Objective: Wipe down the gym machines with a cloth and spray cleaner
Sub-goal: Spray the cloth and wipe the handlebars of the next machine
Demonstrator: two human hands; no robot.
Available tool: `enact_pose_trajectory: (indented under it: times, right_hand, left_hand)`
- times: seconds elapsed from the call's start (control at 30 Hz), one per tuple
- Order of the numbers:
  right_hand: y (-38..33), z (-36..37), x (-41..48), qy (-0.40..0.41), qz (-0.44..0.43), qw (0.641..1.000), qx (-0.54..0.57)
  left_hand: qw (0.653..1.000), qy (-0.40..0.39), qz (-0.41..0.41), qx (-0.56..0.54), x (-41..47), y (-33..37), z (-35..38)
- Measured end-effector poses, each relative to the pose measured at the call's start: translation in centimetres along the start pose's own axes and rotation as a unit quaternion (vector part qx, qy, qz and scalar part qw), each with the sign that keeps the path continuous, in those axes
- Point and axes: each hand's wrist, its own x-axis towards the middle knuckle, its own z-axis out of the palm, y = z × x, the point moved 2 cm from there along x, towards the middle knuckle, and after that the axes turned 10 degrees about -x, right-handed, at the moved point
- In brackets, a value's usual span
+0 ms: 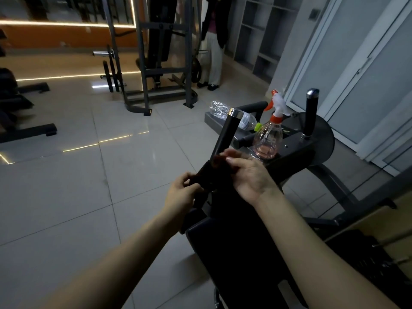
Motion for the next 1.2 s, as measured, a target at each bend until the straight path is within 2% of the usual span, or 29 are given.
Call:
enact_pose_trajectory:
  times: [0.07,0.13,0.2,0.27,0.33,0.37,0.4,0.47,0.5,0.53,0.57,0.63,0.67,0.73,0.8,0.87,0.97,1.1,1.17,1.2]
  right_hand:
    - [1.6,1.2,0.7,0.019,0.0,1.0,-0.018]
    - [3.2,1.1,0.9,0.061,0.0,0.992,-0.114]
    - [4.5,0.5,0.8,0.072,0.0,0.972,-0.222]
    - [5.1,-0.2,0.9,0.074,0.001,0.967,-0.243]
    - [5.0,-0.9,0.9,0.1,-0.004,0.968,-0.232]
    - [4.8,-1.2,0.8,0.115,-0.011,0.967,-0.229]
    - [4.7,-1.5,0.8,0.125,-0.02,0.966,-0.227]
    - [4.2,-2.1,0.6,0.132,-0.026,0.96,-0.247]
    - [4.0,-2.4,0.5,0.13,-0.019,0.956,-0.264]
    - [3.8,-2.5,0.5,0.129,-0.008,0.952,-0.277]
    - [3.6,-2.9,0.5,0.132,0.0,0.948,-0.289]
    - [3.4,-3.2,0.6,0.141,0.006,0.945,-0.294]
    - [3.4,-3.3,0.6,0.146,0.007,0.945,-0.294]
    - [3.5,-3.3,0.7,0.149,0.012,0.943,-0.297]
    - [3.8,-3.2,0.8,0.149,0.017,0.941,-0.304]
    - [4.1,-3.0,0.7,0.146,0.023,0.939,-0.31]
    - [4.0,-3.1,0.6,0.145,0.035,0.936,-0.319]
    - [3.6,-3.5,0.9,0.147,0.04,0.934,-0.324]
    - [3.5,-3.2,1.0,0.139,0.04,0.935,-0.324]
    - [3.4,-3.0,1.0,0.134,0.038,0.936,-0.322]
  left_hand:
    - [0.997,0.023,-0.009,-0.076,0.4,1.0,-0.8]
    - [0.989,0.037,-0.01,-0.144,1.2,1.9,-1.1]
    - [0.99,0.019,0.002,-0.142,1.8,2.7,-0.5]
    - [0.992,-0.023,0.002,-0.121,2.1,3.4,0.8]
    - [0.997,-0.056,0.032,-0.033,2.2,3.5,2.2]
    - [0.994,-0.058,0.08,0.05,2.4,3.3,2.8]
    - [0.977,-0.053,0.145,0.147,2.9,2.9,3.1]
    - [0.906,-0.025,0.253,0.338,3.9,2.1,3.5]
    - [0.875,0.001,0.276,0.397,4.7,1.5,3.4]
    - [0.871,0.023,0.273,0.408,5.1,1.2,3.3]
    - [0.893,0.024,0.239,0.382,5.6,0.6,3.4]
    - [0.957,-0.031,0.152,0.246,6.1,-0.2,3.9]
    - [0.974,-0.064,0.117,0.181,6.3,-0.6,4.2]
    - [0.98,-0.108,0.11,0.129,6.7,-0.6,4.3]
    - [0.974,-0.151,0.101,0.135,7.1,0.2,4.0]
    - [0.959,-0.196,0.1,0.18,7.5,0.7,3.5]
    - [0.923,-0.161,0.146,0.318,7.5,0.7,3.2]
    - [0.829,-0.081,0.276,0.48,6.5,0.4,2.7]
    - [0.772,-0.059,0.328,0.541,6.5,0.0,2.2]
    - [0.758,-0.059,0.333,0.558,6.2,0.1,2.1]
